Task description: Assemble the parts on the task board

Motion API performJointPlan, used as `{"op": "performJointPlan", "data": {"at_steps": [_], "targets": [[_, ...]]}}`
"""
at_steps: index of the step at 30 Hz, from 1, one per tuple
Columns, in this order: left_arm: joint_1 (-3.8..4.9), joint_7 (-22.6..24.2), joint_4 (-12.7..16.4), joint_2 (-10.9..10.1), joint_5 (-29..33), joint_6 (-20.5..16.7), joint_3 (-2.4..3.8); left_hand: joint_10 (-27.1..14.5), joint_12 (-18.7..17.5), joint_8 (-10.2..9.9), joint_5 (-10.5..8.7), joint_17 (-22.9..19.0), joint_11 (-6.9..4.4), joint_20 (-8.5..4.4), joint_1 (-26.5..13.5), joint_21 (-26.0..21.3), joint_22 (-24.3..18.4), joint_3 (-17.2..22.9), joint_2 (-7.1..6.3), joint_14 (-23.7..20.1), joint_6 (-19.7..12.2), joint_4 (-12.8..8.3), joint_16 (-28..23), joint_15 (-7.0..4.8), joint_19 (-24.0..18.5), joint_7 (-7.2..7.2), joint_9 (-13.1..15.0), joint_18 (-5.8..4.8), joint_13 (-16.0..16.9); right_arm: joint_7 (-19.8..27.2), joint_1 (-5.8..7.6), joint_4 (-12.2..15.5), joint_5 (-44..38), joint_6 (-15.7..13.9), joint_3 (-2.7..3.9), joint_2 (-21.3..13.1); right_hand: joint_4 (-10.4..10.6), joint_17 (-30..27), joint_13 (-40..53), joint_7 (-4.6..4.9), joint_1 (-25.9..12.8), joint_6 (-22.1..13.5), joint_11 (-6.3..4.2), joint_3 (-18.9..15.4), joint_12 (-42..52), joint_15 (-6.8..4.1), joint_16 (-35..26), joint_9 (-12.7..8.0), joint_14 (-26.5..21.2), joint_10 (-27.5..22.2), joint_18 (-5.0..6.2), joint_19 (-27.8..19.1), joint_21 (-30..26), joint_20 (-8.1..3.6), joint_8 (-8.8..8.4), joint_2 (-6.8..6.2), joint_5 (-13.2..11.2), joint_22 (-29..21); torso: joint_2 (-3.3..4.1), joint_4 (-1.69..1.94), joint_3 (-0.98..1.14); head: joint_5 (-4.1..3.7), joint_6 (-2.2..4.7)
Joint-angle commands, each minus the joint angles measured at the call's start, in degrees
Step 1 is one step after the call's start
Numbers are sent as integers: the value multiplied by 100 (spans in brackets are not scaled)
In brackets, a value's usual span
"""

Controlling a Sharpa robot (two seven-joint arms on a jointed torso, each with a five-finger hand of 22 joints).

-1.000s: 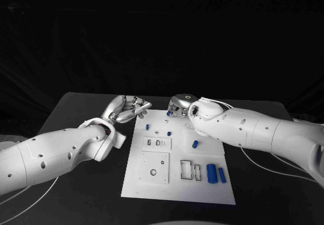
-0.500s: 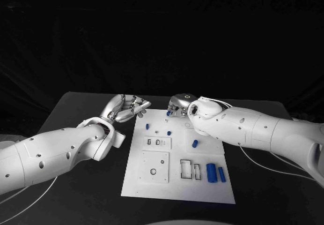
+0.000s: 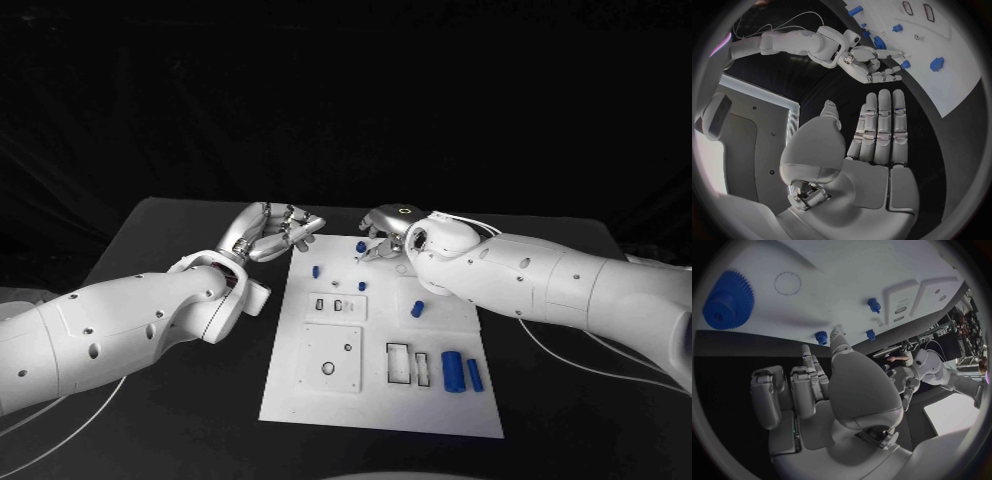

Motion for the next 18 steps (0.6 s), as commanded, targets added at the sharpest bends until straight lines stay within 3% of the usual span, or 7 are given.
{"op": "performJointPlan", "data": {"at_steps": [1, 7, 13, 18], "targets": [[9, 58, -13, 24, -20, 24, 5, -39, -26, -39, -13, 10, 19, 2, 23, -24, 4, -38, 48, -52, 55, 3, -24, 10, -48, -4, 10, 102, 7, -13, -3, 205, 283, -447, 0, -135, 45, 1507, 12, 40, -49, 129, 31, 28, -6, 72, 23, 23, 605, -42, -39, 600, 26, 49, 29, 46, -26, 1505, -3, -12, 2, 20, 20], [6, 112, -129, 126, -20, 34, 4, -219, -178, -204, -9, 42, 74, 58, 94, -121, -26, -138, 106, -235, 94, 5, -156, 74, -170, 37, 28, 96, 7, 168, 100, 917, 976, -930, 0, -677, 24, 1507, 17, 38, 28, 487, 55, 139, 16, 119, 23, 75, 605, -5, -39, 600, 26, 112, 124, 189, -23, 1505, -6, -5, 1, -12, 89], [1, 208, -306, 297, 68, 85, 3, -474, -381, -357, -1, -50, 158, 158, 164, -316, -110, -222, 157, -511, 119, 5, -386, 178, -346, 99, 63, 96, -119, 333, 297, 1750, 1561, -1162, -3, -1391, 33, 1507, 8, -20, 27, 585, 48, 172, -8, 116, 23, 85, 605, -72, -39, 600, 26, 124, 150, 263, -21, 1505, -32, -47, 9, -61, 132], [-11, 337, -383, 395, 320, 122, 1, -548, -445, -424, 21, -132, 188, 208, 218, -442, -174, -255, 191, -638, 135, 5, -503, 222, -418, 120, 89, 100, -193, 369, 427, 2302, 1654, -1162, -7, -1975, 46, 1507, 3, 27, -1, 553, 59, 162, -24, 115, 23, 68, 605, -184, -39, 600, 26, 124, 109, 265, -22, 1505, -57, -94, 24, -150, 133]]}}
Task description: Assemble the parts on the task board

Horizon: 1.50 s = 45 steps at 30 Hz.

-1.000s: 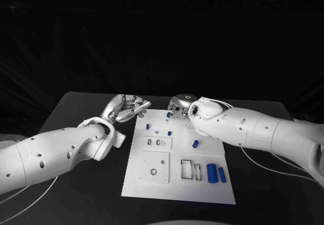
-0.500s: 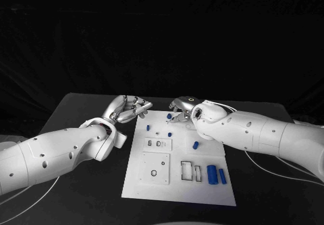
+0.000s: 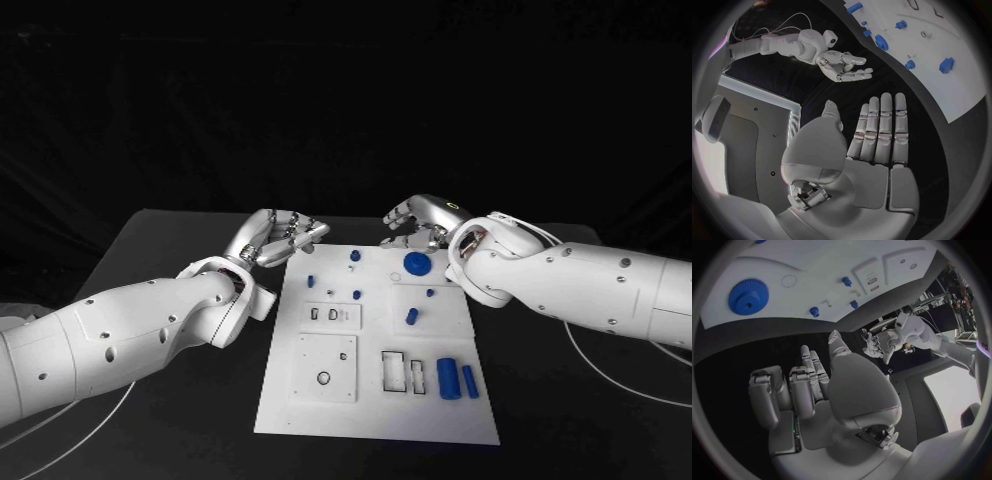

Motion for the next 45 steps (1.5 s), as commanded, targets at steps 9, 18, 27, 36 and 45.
{"op": "performJointPlan", "data": {"at_steps": [9, 18, 27, 36, 45], "targets": [[-25, 360, -79, 98, 497, 184, 4, -184, -123, -163, 31, -110, 65, 47, 82, -164, -88, -86, 48, -124, -33, -2, -118, 42, -77, 83, 23, 107, -149, 32, 36, 471, -191, 45, -41, -776, 2, 1508, -7, 67, 3, -83, 16, -1, -20, 44, 23, -31, 597, -142, -39, 600, 26, 21, -77, 23, -26, 1506, -33, -62, 25, -147, -23], [-36, 378, -67, 48, 532, 181, 4, -193, -129, -172, 35, -118, 67, 50, 92, -174, -94, -86, 54, -121, -35, -3, -123, 44, -72, 85, 26, 110, -160, -235, -70, 403, -656, 427, -52, -883, 11, 1508, 0, 54, -7, -75, 9, -23, -5, 33, 23, -31, 597, -144, -39, 600, 26, 15, -80, -6, -28, 1506, -33, -34, 16, -206, -16], [-37, 376, -34, 8, 535, 163, 4, -201, -133, -177, 36, -127, 70, 53, 96, -187, -102, -89, 56, -130, -31, -2, -132, 48, -73, 86, 29, 109, -171, -424, -184, 155, -769, 661, -53, -687, 36, 1508, -3, 53, -34, -82, 7, -48, -12, 22, 23, -33, 597, -181, -39, 600, 26, 5, -88, -28, -29, 1506, -33, -33, 8, -213, -31], [-36, 364, -8, -23, 536, 155, 4, -202, -134, -178, 36, -128, 70, 54, 97, -189, -103, -90, 56, -131, -30, -2, -134, 48, -73, 86, 30, 109, -172, -678, -273, -159, -1006, 854, -52, -424, 1, 1508, -5, -24, 44, -96, -39, -31, -19, -68, 23, -36, 597, -297, -39, 600, 26, -63, -98, -35, -27, 1506, -35, -42, 15, -223, -51], [-36, 348, 8, -47, 536, 148, 5, -204, -135, -181, 37, -135, 71, 57, 100, -200, -109, -93, 57, -137, -24, -2, -140, 51, -74, 86, 34, 109, -180, -906, -349, -381, -1289, 935, -51, -210, -34, 1508, 0, -252, 96, 0, -69, 9, -5, -137, 23, -16, 597, -426, -39, 600, 26, -149, -60, -20, -23, 1506, -40, -42, 16, -243, -55]]}}
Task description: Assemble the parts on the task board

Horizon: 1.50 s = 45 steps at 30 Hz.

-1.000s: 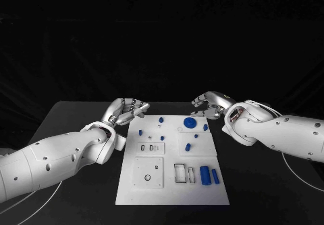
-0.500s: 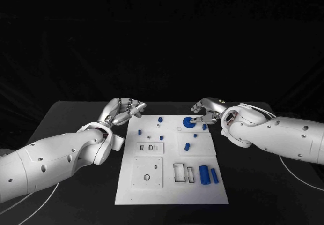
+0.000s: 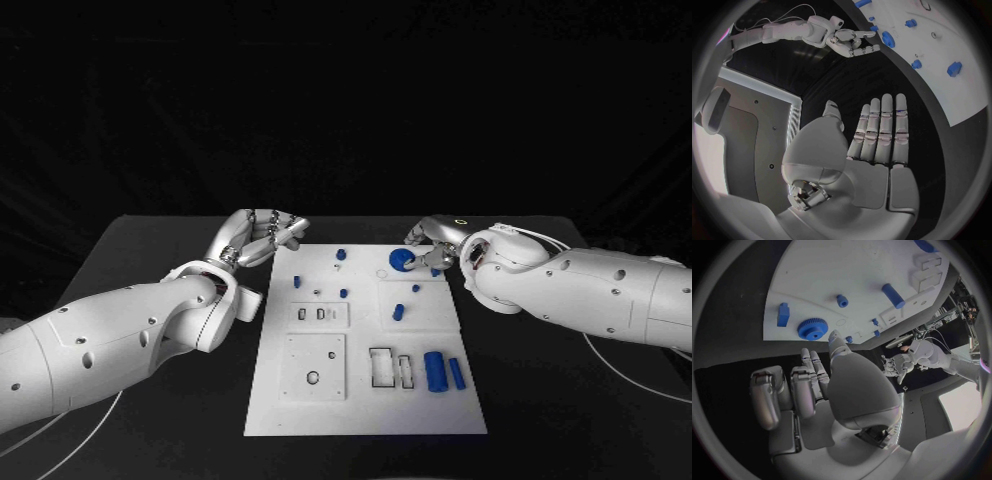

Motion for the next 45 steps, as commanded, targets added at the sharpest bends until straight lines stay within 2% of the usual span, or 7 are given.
{"op": "performJointPlan", "data": {"at_steps": [1, 18, 21, 23, 28, 33, 45], "targets": [[3, 66, 17, 7, 31, 64, 6, -41, -26, -17, 38, -8, 10, 6, 47, -17, -8, -28, 4, -36, -2, -3, -39, -10, -24, 23, 9, 109, -8, -252, -12, -58, -335, 180, 0, 56, -37, 1510, 4, -82, 70, 36, 4, 14, -2, -34, 23, 11, 596, -48, -40, 600, 26, -45, 13, 19, -24, 1509, -5, 0, 1, -13, -8], [3, 52, -10, 10, 31, 69, 6, -36, -23, -24, 41, -18, 9, 11, 55, -35, -18, -32, 5, -51, 4, -3, -51, -5, -30, 22, 14, 108, -18, -175, -31, -90, -537, -951, 4, 98, 30, 1510, 795, -343, -64, -194, -469, -101, 1432, -335, 23, -16, 596, 1882, -40, 600, 26, -297, -30, -30, -17, 1509, -10, 1, -1, -81, 13], [3, 50, -16, 10, 31, 68, 6, -35, -22, -25, 41, -19, 9, 11, 56, -37, -19, -32, 6, -53, 5, -3, -52, -5, -30, 22, 14, 108, -18, -79, -26, -85, -503, -933, 5, 102, 58, 1446, 2393, -471, -225, -252, -632, -215, 3153, -577, 5, -2, 580, 1414, -31, 572, 10, -521, -26, -123, -32, 1477, -12, 5, -2, -90, 10], [3, 49, -15, 8, 31, 67, 6, -35, -22, -25, 41, -19, 9, 11, 56, -37, -19, -32, 6, -53, 5, -3, -52, -5, -30, 22, 14, 108, -18, -34, -25, -89, -471, -873, 6, 110, 91, 1326, 5242, -544, -276, -276, -721, -228, 5958, -686, -33, 0, 541, 1287, 2, 467, -50, -573, -29, -75, -34, 1363, -5, 6, 0, -95, 12], [3, 42, -10, -2, 31, 69, 5, -31, -20, -28, 44, -22, 8, 13, 60, -44, -23, -33, 7, -58, 6, -4, -56, -4, -32, 22, 15, 108, -21, 102, -23, -148, -269, -712, 7, 145, 255, 1510, 8633, -498, -493, -110, -710, -267, 8622, -499, 23, 32, 596, 4072, 20, 394, -90, -564, -5, -27, 6, 1312, -7, 2, -3, -96, 1], [3, 34, -10, -8, 31, 66, 5, -29, -19, -30, 45, -24, 8, 14, 61, -47, -24, -33, 7, -61, 6, -4, -58, -3, -33, 22, 16, 108, -23, 204, -23, -224, -21, -760, 7, 171, 344, 1510, 8638, -303, -775, 332, -578, -173, 8625, -303, 23, 141, 596, 4082, 35, 293, -137, -376, 116, 12, 52, 1264, -4, -4, -3, -94, 3], [3, 15, -1, -27, 31, 57, 5, -28, -19, -31, 46, -26, 8, 14, 62, -50, -26, -34, 8, -63, 6, -4, -59, -2, -34, 22, 16, 107, -24, 42, -50, -430, 81, -548, 6, 291, 68, 1510, 8638, -211, -776, 688, -503, 161, 8625, -251, 23, 232, 596, 4082, -40, 600, 26, -273, 70, -252, 695, 1509, 2, 10, 4, -105, -6]]}}
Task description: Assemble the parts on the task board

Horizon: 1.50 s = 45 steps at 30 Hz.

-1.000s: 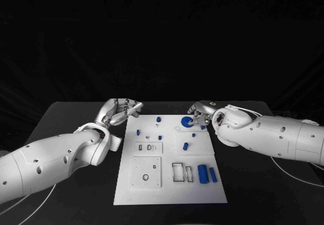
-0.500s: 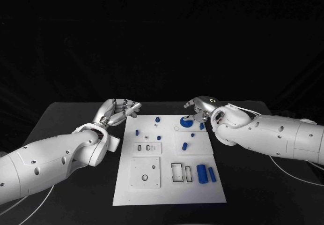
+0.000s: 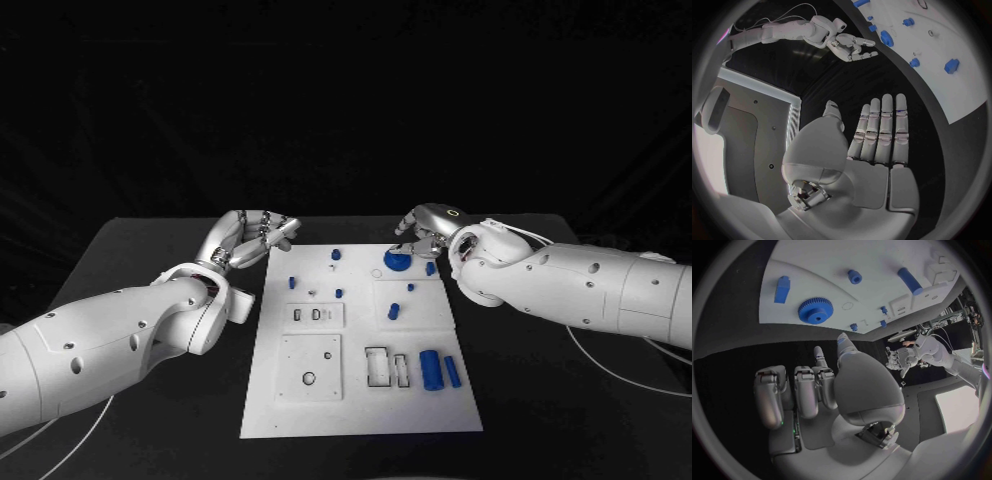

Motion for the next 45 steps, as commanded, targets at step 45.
{"op": "performJointPlan", "data": {"at_steps": [45], "targets": [[4, 20, 43, -59, 21, 27, 6, -22, -15, -44, 30, -16, 9, 19, 73, -46, -16, -36, 14, -35, 4, -4, -46, 2, -39, 24, 9, 108, -15, -493, -211, -375, -118, 558, 5, 308, -208, 1507, 1506, 224, 62, 111, 358, 727, 21, 199, 20, 97, 603, 600, -39, 600, 20, 199, -43, -514, 774, 1507, -1, 1, 1, 68, -50]]}}
